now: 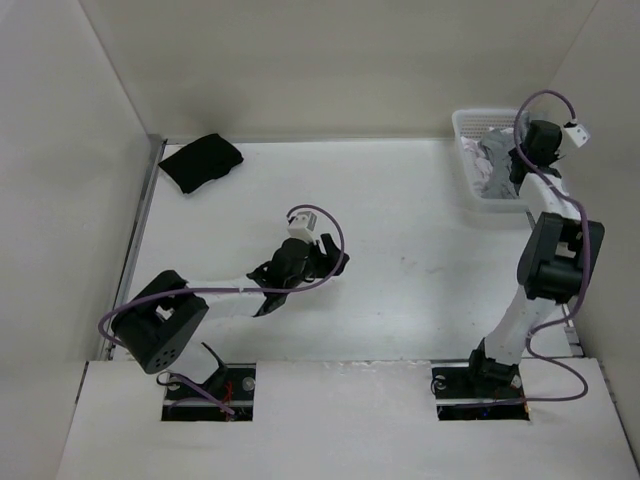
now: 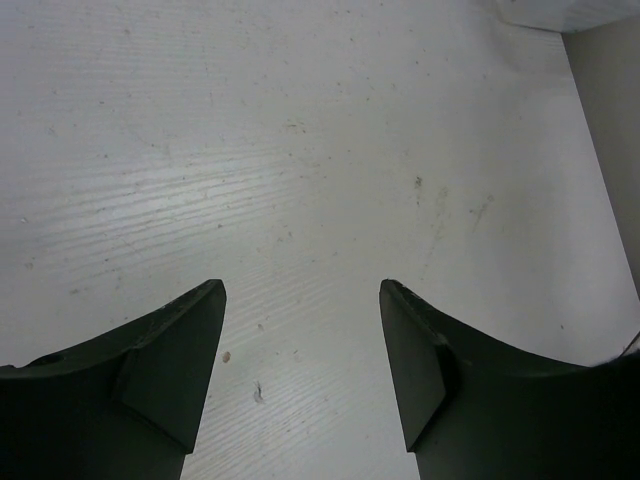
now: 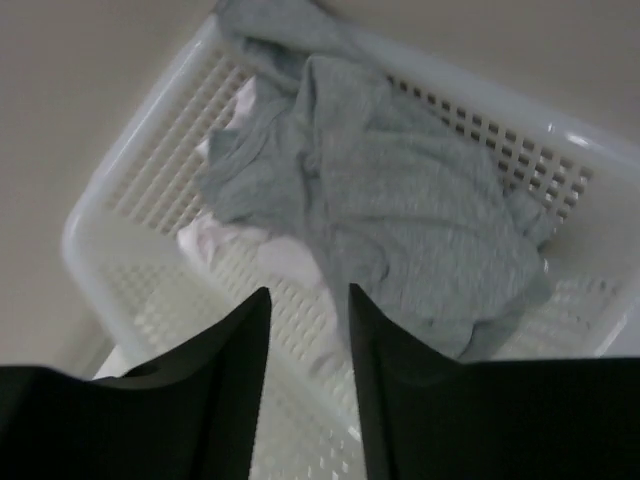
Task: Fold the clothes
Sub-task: Grab the tank top from the pile
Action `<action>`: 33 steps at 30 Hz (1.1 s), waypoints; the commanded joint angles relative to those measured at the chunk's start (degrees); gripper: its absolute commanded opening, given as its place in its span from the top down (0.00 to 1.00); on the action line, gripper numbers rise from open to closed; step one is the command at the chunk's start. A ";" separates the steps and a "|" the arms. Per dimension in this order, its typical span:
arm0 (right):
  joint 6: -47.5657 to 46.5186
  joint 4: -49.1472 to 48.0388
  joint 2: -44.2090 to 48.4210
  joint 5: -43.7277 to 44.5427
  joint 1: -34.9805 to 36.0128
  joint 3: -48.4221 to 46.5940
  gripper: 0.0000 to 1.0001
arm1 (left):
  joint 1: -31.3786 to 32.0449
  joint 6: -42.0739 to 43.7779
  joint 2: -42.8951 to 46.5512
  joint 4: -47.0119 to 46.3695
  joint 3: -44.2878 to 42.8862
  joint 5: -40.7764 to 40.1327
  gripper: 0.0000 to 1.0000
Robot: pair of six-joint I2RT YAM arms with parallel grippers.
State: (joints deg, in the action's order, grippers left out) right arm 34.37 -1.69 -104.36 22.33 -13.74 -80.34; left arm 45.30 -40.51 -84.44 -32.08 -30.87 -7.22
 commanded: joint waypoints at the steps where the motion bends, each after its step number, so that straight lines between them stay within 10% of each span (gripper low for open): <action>1: -2.99 7.57 -9.17 0.44 -4.49 -13.24 0.53 | -1.48 0.08 0.25 -4.92 0.99 0.19 0.39; 12: -6.16 14.35 -24.84 0.62 -7.31 -30.14 0.52 | -3.59 -2.11 -0.89 -6.86 1.69 2.30 0.39; 18: -4.75 8.39 -24.50 -4.92 -7.05 -28.05 0.99 | -4.12 -2.64 -1.51 -7.30 1.69 2.83 0.39; 26: -5.19 -10.51 -1.94 -6.94 -1.70 -12.23 1.00 | -4.12 -3.61 -1.95 -7.65 1.60 3.80 0.39; 33: -8.71 -2.10 -2.67 -4.67 0.95 -16.69 0.90 | -5.18 -3.96 -0.28 -8.35 3.10 4.32 0.39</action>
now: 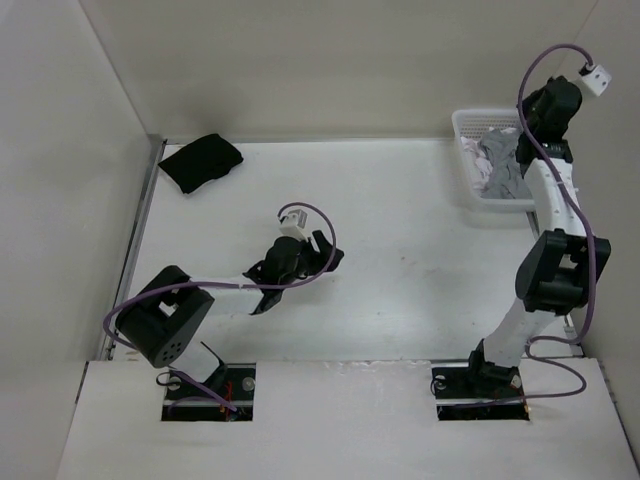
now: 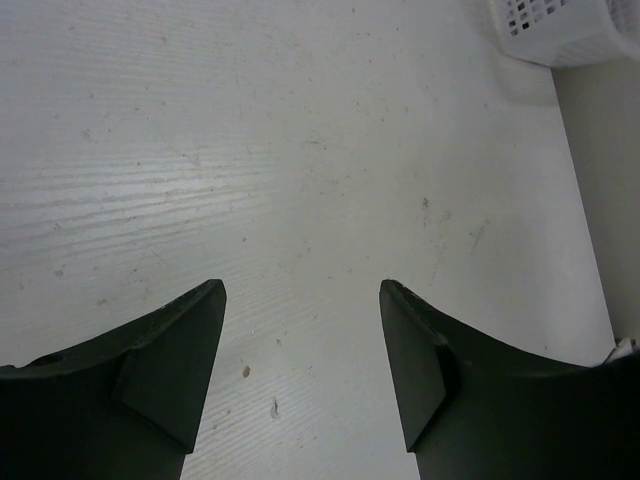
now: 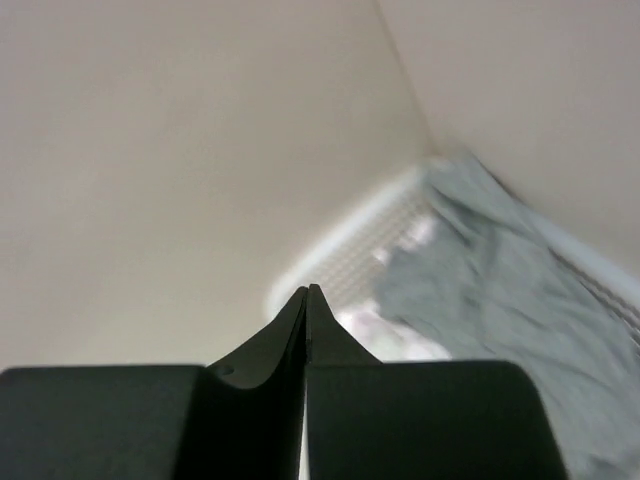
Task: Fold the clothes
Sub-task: Grab the tank top from the pile
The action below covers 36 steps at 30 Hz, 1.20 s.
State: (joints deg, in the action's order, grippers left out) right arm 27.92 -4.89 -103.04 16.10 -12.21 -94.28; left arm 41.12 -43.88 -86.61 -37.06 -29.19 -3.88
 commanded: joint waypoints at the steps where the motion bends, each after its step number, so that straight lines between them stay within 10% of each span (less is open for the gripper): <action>1: -2.17 1.80 -5.31 2.09 -0.93 -3.01 0.86 | -1.09 -0.59 1.97 -3.37 1.42 0.98 0.39; 6: -1.12 4.00 -13.84 2.62 -4.62 -4.42 0.59 | -1.53 -1.03 1.44 -3.37 1.24 1.24 0.38; 17: -1.64 14.10 -27.55 1.48 -8.40 -15.92 0.45 | -3.20 -2.88 -1.28 -4.95 0.71 3.70 0.38; 20: -1.82 15.52 -30.28 1.39 -8.32 -18.83 0.52 | -3.46 -3.14 -1.72 -5.22 0.71 4.14 0.38; 25: -0.07 12.46 -29.15 2.10 -8.14 -16.30 0.98 | -3.82 -3.32 -2.77 -5.57 0.54 4.32 0.38; 36: 2.48 -2.22 -5.52 -2.91 -4.81 -3.55 1.00 | -3.90 -4.11 -2.25 -6.36 0.54 5.64 0.39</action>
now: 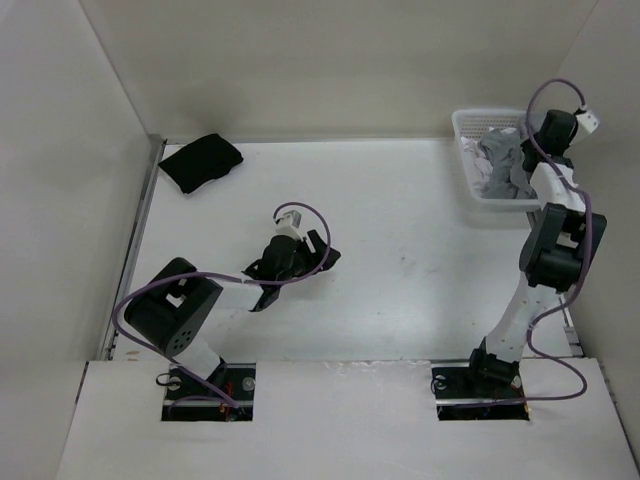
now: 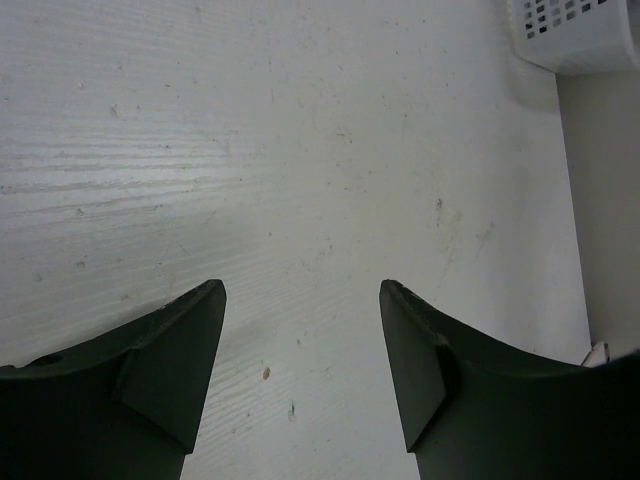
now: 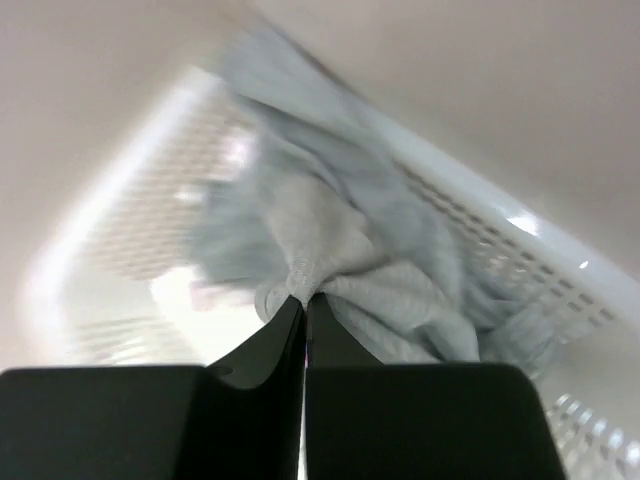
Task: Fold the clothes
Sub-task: Grab the tank top from the pile
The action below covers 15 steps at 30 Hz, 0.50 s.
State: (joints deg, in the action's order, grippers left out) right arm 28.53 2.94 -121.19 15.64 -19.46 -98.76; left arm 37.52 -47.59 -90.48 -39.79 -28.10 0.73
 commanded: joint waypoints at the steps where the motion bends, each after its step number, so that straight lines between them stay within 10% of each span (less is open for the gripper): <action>1: 2.31 -11.28 15.86 -3.41 3.41 2.42 1.00 | -0.30 -0.39 1.97 -3.63 -0.47 1.03 0.39; 15: 10.92 -6.37 45.40 -13.87 25.63 -11.54 1.00 | -6.53 -1.54 14.79 3.57 0.24 -0.37 0.39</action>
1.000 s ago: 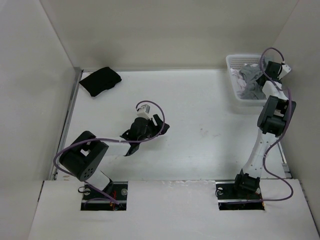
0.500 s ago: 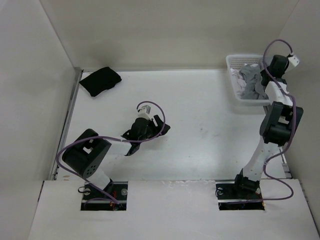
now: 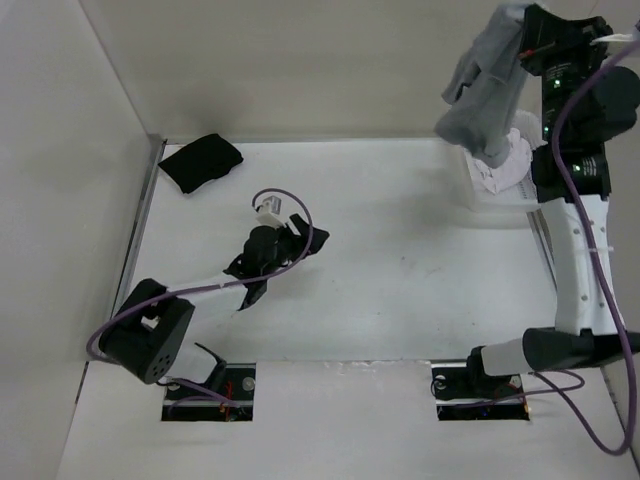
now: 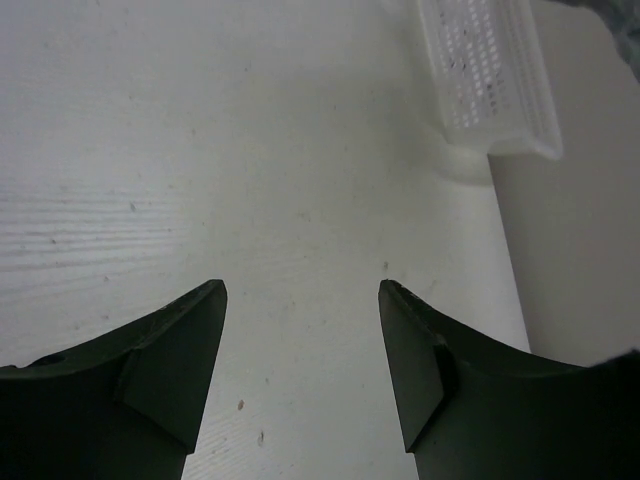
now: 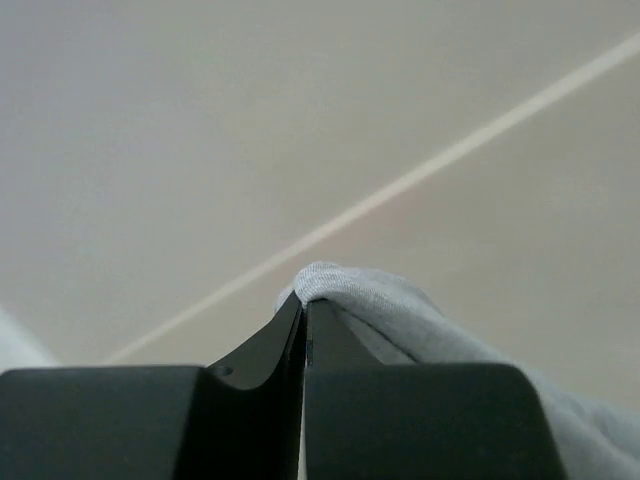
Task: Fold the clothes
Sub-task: Grab the tank top from the pile, then flatten the tank top out
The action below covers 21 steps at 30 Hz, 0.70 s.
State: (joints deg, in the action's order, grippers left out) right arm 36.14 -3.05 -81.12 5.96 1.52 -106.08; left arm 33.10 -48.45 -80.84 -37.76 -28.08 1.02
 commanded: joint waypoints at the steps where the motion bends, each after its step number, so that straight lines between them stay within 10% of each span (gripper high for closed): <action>1: 3.67 -0.73 6.93 -4.81 5.98 -3.09 1.00 | -2.91 -0.77 6.38 2.59 0.30 -1.10 0.39; 5: 4.73 -4.59 16.25 -6.22 12.23 11.14 0.99 | -5.98 -2.35 10.17 5.67 1.35 -2.68 0.39; 9: 8.85 -17.92 27.49 0.18 22.07 45.71 0.94 | -9.76 -4.37 14.12 7.17 4.34 -2.69 0.39; 13: 17.36 -27.34 23.58 4.76 22.09 68.59 0.92 | -12.49 -5.78 17.55 9.89 8.12 -4.79 0.39; 21: 24.69 -32.38 14.85 9.86 17.07 83.58 0.59 | -3.46 -1.05 11.24 15.87 6.81 -6.20 0.46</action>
State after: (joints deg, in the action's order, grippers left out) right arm 57.87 -24.29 -68.86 11.55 18.70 -20.60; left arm 25.34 -52.49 -66.85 -23.90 -20.29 -4.10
